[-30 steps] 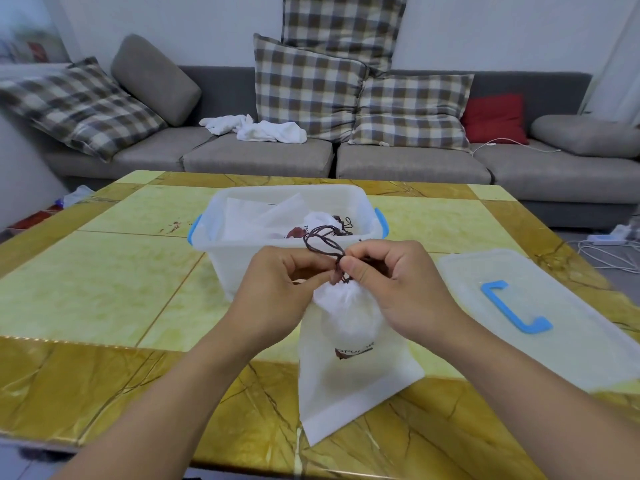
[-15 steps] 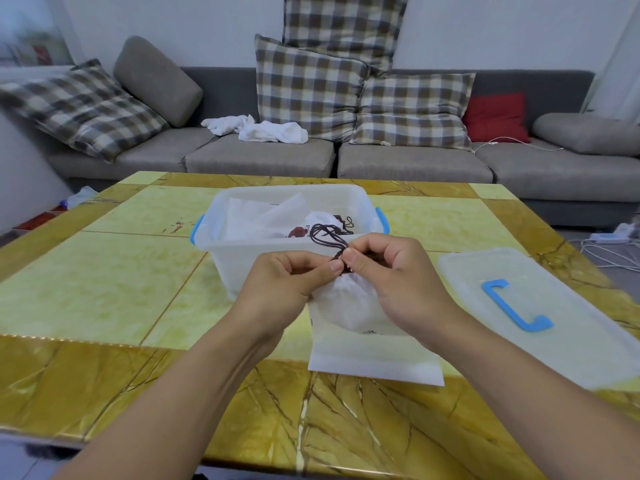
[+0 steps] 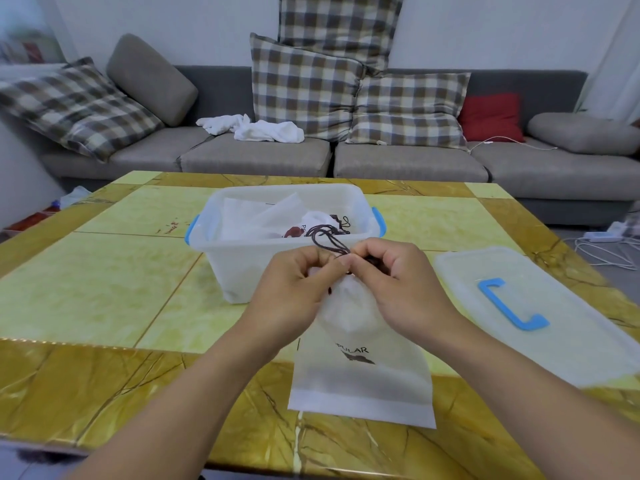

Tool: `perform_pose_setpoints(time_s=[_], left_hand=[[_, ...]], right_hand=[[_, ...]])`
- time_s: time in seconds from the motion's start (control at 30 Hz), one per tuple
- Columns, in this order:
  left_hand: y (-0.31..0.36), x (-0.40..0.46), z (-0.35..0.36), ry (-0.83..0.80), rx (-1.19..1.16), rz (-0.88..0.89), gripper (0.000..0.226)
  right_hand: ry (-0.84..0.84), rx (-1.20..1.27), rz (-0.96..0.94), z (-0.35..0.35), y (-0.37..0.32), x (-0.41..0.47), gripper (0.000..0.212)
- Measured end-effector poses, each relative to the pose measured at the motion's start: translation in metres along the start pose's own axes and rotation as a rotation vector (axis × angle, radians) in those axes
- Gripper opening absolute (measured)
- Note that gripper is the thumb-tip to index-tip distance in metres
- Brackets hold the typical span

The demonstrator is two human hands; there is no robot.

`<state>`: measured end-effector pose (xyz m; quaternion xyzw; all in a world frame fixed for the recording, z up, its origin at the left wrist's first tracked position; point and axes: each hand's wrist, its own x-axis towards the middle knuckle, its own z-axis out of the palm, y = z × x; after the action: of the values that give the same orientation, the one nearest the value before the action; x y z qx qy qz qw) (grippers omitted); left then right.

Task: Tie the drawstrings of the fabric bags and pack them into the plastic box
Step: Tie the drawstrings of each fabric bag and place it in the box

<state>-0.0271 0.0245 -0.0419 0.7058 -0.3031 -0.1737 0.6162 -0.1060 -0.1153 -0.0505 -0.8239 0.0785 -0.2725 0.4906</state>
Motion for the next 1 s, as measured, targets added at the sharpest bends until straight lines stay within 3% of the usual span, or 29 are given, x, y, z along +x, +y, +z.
perform_pose_setpoints(time_s=[0.1, 0.3, 0.37, 0.43, 0.53, 0.7, 1.0], left_hand=[[0.001, 0.002, -0.012, 0.070, 0.144, 0.166, 0.018], [-0.003, 0.006, -0.025, 0.132, -0.005, 0.054, 0.017], [-0.001, 0.004, -0.024, 0.311, 0.115, 0.241, 0.018], [0.007, -0.004, -0.016, 0.491, 0.295, 0.547, 0.012], [0.012, -0.017, 0.005, 0.473, 0.480, 0.762, 0.012], [0.007, -0.012, 0.013, 0.360, 0.552, 0.571, 0.033], [0.004, -0.009, 0.010, 0.205, 0.432, 0.434, 0.024]], right_hand=[[-0.009, 0.017, 0.022, -0.006, -0.002, 0.001, 0.023], [-0.015, 0.077, 0.053, -0.020, -0.006, 0.004, 0.025], [-0.022, 0.070, 0.078, -0.022, -0.006, 0.004, 0.024], [-0.024, 0.038, 0.084, -0.018, -0.006, 0.005, 0.023], [-0.047, 0.032, 0.052, -0.012, -0.008, 0.005, 0.022], [-0.071, 0.053, 0.030, -0.008, -0.011, 0.002, 0.021], [-0.088, 0.060, 0.021, -0.010, -0.012, -0.001, 0.022]])
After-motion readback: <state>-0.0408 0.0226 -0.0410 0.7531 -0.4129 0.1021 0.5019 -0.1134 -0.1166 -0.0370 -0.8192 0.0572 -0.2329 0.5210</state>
